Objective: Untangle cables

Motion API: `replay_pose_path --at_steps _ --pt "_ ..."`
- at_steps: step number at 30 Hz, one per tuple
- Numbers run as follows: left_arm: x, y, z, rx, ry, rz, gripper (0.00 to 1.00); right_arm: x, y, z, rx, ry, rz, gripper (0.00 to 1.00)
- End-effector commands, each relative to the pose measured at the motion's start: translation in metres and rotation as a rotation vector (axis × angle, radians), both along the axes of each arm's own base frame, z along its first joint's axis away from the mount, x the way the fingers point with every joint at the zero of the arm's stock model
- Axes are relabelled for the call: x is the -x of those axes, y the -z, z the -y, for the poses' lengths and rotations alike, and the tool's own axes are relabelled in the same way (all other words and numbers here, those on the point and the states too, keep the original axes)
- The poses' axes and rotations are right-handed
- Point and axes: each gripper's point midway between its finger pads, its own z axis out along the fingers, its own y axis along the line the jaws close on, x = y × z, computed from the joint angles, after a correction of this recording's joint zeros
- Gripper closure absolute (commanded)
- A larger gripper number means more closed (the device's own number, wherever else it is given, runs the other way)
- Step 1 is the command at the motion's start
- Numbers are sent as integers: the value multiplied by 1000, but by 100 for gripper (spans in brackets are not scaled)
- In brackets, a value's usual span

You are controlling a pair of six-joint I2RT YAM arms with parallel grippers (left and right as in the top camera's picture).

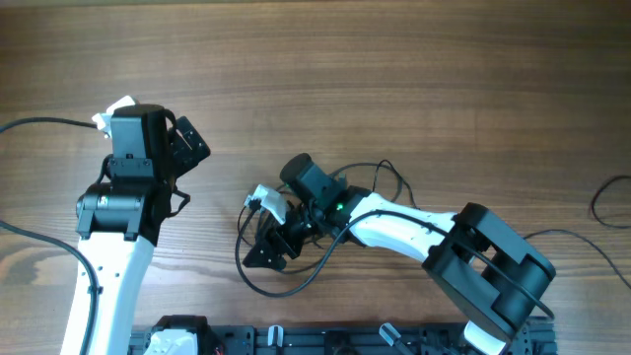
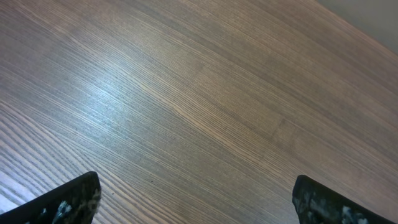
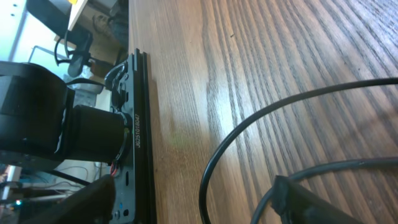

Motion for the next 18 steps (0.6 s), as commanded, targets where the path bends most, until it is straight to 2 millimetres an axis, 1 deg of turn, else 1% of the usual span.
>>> replay_pose_path --at_steps 1,2,3,4,5,7,9,11,13,15,18 --pt "0 -6 0 -1 9 16 0 15 8 -4 10 -33 -39 26" --pt "0 -6 0 0 10 16 0 19 7 -7 7 -39 -43 33" --pt "0 -6 0 -1 9 16 0 22 5 -9 0 -49 -41 48" --pt "0 -6 0 -1 9 16 0 25 5 -10 -2 -52 -45 75" --pt "0 -6 0 -1 9 16 0 27 4 -12 3 -42 -65 95" --pt "0 -6 0 0 10 16 0 34 -4 -14 -28 -76 -96 95" --pt "0 -6 0 0 10 16 0 43 -15 -14 -74 -125 -133 96" --pt "0 -6 0 0 10 16 0 43 -23 -14 -81 -118 -144 95" --pt "0 -6 0 -1 9 16 0 39 -36 -14 -103 -107 -120 95" --pt "0 -6 0 -1 9 16 0 22 -50 -12 -91 -23 -64 95" --pt "0 -6 0 -1 9 16 0 -11 -78 4 -73 130 59 95"
